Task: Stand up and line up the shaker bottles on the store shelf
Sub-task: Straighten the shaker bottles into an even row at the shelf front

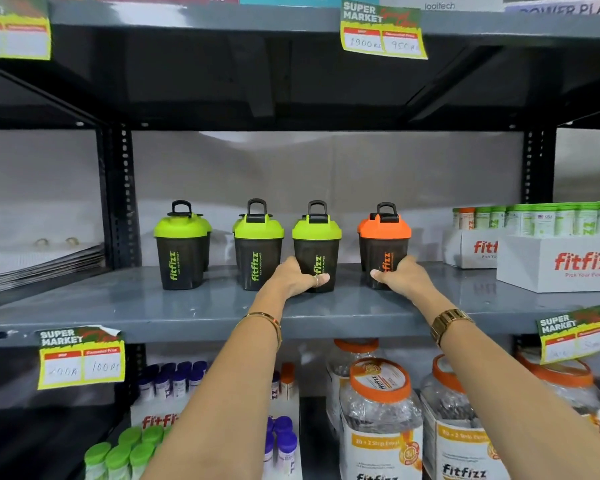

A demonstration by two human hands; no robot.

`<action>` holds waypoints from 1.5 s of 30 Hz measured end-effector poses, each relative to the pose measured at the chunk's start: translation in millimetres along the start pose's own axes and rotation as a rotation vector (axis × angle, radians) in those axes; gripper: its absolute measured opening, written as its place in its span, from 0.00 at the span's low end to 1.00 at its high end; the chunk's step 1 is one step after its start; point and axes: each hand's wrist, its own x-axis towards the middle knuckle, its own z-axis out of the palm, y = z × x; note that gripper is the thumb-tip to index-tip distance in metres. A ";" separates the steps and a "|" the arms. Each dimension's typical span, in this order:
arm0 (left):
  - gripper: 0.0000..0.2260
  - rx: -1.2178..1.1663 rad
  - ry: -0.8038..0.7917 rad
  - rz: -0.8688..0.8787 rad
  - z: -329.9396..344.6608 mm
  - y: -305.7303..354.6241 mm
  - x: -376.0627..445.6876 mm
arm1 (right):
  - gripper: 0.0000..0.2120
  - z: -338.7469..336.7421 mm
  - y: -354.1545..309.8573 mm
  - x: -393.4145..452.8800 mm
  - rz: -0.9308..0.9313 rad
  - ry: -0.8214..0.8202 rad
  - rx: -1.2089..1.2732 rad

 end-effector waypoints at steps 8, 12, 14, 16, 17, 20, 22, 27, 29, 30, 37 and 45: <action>0.31 0.038 0.019 -0.006 2.2 1.5 -5.6 | 0.39 -0.2 -1.6 -1.0 0.042 0.003 0.049; 0.31 0.032 0.031 -0.017 -0.3 0.8 -11.1 | 0.52 -1.5 0.0 -1.5 0.030 0.041 0.121; 0.30 0.051 0.024 -0.013 -1.5 0.6 -13.8 | 0.53 -1.4 1.1 -3.3 0.007 0.084 0.125; 0.29 0.067 0.006 -0.005 -3.8 0.1 -17.2 | 0.52 0.1 0.0 -8.7 -0.043 0.120 0.045; 0.28 0.068 -0.004 0.000 -4.9 -0.6 -18.6 | 0.51 0.9 -0.9 -12.2 -0.099 0.152 -0.018; 0.24 0.026 -0.005 0.019 -9.2 -3.2 -24.4 | 0.48 1.5 -6.9 -23.4 -0.346 0.300 -0.198; 0.21 0.019 0.053 0.034 -13.5 -4.7 -30.1 | 0.43 1.6 -13.1 -30.2 -0.477 0.378 -0.218; 0.08 0.068 0.350 0.063 -45.4 -13.8 -47.7 | 0.28 16.6 -41.3 -47.9 -0.655 0.420 -0.091; 0.08 0.079 0.445 0.056 -63.7 -21.0 -54.1 | 0.24 26.1 -57.6 -53.5 -0.709 0.422 -0.080; 0.08 0.084 0.483 0.056 -71.4 -24.3 -56.7 | 0.23 30.1 -64.6 -55.9 -0.727 0.426 -0.080; 0.17 0.203 0.694 0.119 -115.5 -46.4 -76.4 | 0.21 72.1 -108.3 -77.4 -0.724 0.335 0.055; 0.33 0.356 0.689 0.007 -143.2 -64.0 -77.1 | 0.29 113.1 -128.9 -89.7 -0.523 0.210 0.061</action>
